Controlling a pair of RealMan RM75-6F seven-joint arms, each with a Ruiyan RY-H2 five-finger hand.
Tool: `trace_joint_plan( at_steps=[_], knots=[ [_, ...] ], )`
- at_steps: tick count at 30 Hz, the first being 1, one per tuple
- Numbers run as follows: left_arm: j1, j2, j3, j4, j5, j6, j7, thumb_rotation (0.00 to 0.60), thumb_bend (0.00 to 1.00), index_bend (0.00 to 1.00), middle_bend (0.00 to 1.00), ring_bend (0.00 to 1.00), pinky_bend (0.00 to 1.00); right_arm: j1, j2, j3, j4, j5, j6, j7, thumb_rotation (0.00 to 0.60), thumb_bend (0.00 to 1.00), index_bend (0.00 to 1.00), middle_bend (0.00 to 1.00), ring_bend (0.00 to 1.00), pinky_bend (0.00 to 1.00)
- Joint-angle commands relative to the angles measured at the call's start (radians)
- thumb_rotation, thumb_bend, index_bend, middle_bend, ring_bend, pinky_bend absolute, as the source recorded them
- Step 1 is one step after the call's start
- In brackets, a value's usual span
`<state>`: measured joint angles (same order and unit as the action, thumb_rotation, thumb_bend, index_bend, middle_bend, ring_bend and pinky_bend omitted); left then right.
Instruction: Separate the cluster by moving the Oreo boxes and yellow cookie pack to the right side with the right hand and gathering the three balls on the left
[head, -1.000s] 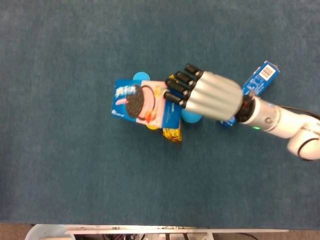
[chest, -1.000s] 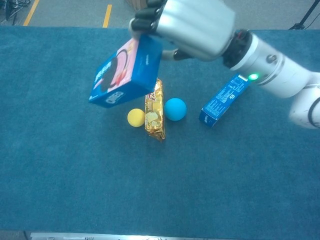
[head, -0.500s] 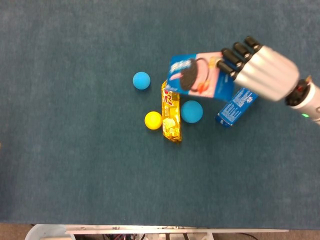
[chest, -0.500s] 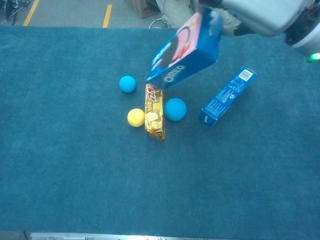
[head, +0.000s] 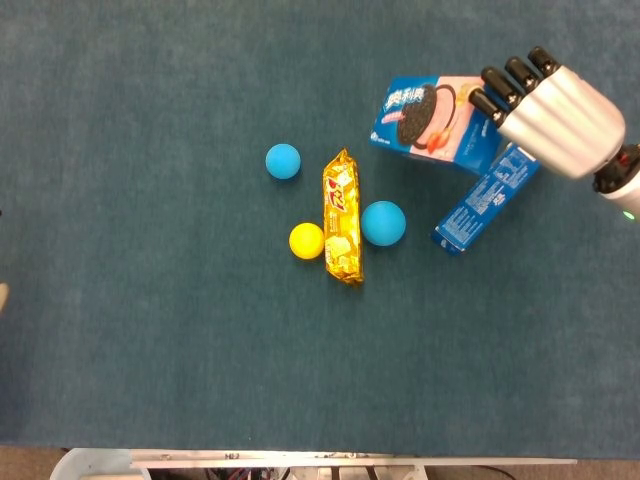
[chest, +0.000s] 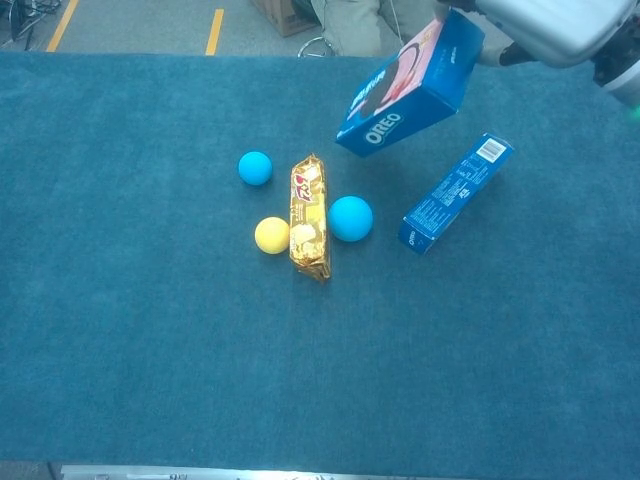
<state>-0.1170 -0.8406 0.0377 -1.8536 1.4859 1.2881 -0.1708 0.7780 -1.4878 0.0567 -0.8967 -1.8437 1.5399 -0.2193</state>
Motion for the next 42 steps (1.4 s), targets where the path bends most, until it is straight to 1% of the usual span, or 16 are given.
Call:
trace_joint_plan(
  at_steps=[1,9,14,19,21,24,27,28,30,32,35,38,42],
  knots=[
    [0.004,0.002,0.002,-0.003,-0.001,0.005,0.0,0.6,0.33,0.17,0.15,0.11,0.1,0.005,-0.028,0.004,0.039,0.01,-0.012,0.016,0.6,0.08,0.74,0.61,0.65,0.76],
    [0.008,0.004,0.004,-0.006,0.003,0.015,-0.005,0.6,0.33,0.17,0.15,0.11,0.1,0.037,-0.116,0.029,0.156,0.047,-0.048,0.049,0.6,0.08,0.74,0.61,0.65,0.76],
    [0.016,0.011,0.005,-0.008,0.0,0.028,-0.006,0.6,0.33,0.17,0.15,0.11,0.1,0.059,-0.166,0.039,0.204,0.063,-0.06,0.065,0.6,0.08,0.74,0.61,0.65,0.76],
    [0.022,0.014,0.009,-0.005,0.0,0.032,-0.012,0.6,0.33,0.17,0.15,0.11,0.1,0.051,-0.178,0.019,0.212,0.064,-0.068,0.069,0.6,0.08,0.74,0.61,0.65,0.76],
    [0.021,0.012,0.01,-0.002,-0.002,0.029,-0.013,0.6,0.33,0.17,0.15,0.11,0.1,0.042,-0.173,0.011,0.202,0.069,-0.076,0.058,0.6,0.08,0.74,0.6,0.65,0.76],
    [0.019,0.009,0.011,0.001,0.003,0.024,-0.012,0.6,0.33,0.17,0.15,0.11,0.1,0.028,-0.153,-0.001,0.16,0.075,-0.095,0.037,0.6,0.08,0.7,0.59,0.62,0.76],
    [0.017,0.008,0.013,0.001,0.009,0.024,-0.012,0.6,0.33,0.17,0.16,0.11,0.1,0.017,-0.114,-0.013,0.1,0.08,-0.12,0.004,0.6,0.08,0.64,0.56,0.59,0.72],
    [0.017,0.008,0.012,0.001,0.01,0.025,-0.013,0.6,0.33,0.17,0.16,0.11,0.1,0.012,-0.094,-0.016,0.068,0.087,-0.136,-0.008,0.6,0.08,0.61,0.55,0.57,0.69],
    [0.018,0.009,0.012,0.003,0.01,0.026,-0.013,0.6,0.33,0.17,0.16,0.11,0.1,0.003,-0.061,-0.017,0.007,0.107,-0.17,-0.023,0.6,0.08,0.49,0.5,0.51,0.58],
    [0.017,0.01,0.013,0.003,0.01,0.025,-0.013,0.6,0.33,0.17,0.16,0.11,0.1,-0.005,-0.018,-0.015,-0.069,0.13,-0.207,-0.049,0.6,0.08,0.38,0.46,0.46,0.51],
    [0.016,0.011,0.014,0.002,0.01,0.023,-0.013,0.6,0.33,0.17,0.16,0.11,0.1,-0.018,0.04,-0.014,-0.159,0.155,-0.243,-0.096,0.6,0.08,0.22,0.4,0.39,0.43],
    [0.015,0.01,0.014,0.001,0.01,0.021,-0.011,0.6,0.33,0.17,0.16,0.11,0.1,-0.03,0.086,-0.011,-0.228,0.176,-0.267,-0.129,0.6,0.08,0.14,0.34,0.33,0.4],
    [0.013,0.009,0.014,-0.002,0.014,0.019,-0.009,0.6,0.33,0.17,0.16,0.11,0.1,-0.046,0.131,-0.004,-0.275,0.193,-0.274,-0.148,0.6,0.08,0.11,0.31,0.29,0.38]
  ],
)
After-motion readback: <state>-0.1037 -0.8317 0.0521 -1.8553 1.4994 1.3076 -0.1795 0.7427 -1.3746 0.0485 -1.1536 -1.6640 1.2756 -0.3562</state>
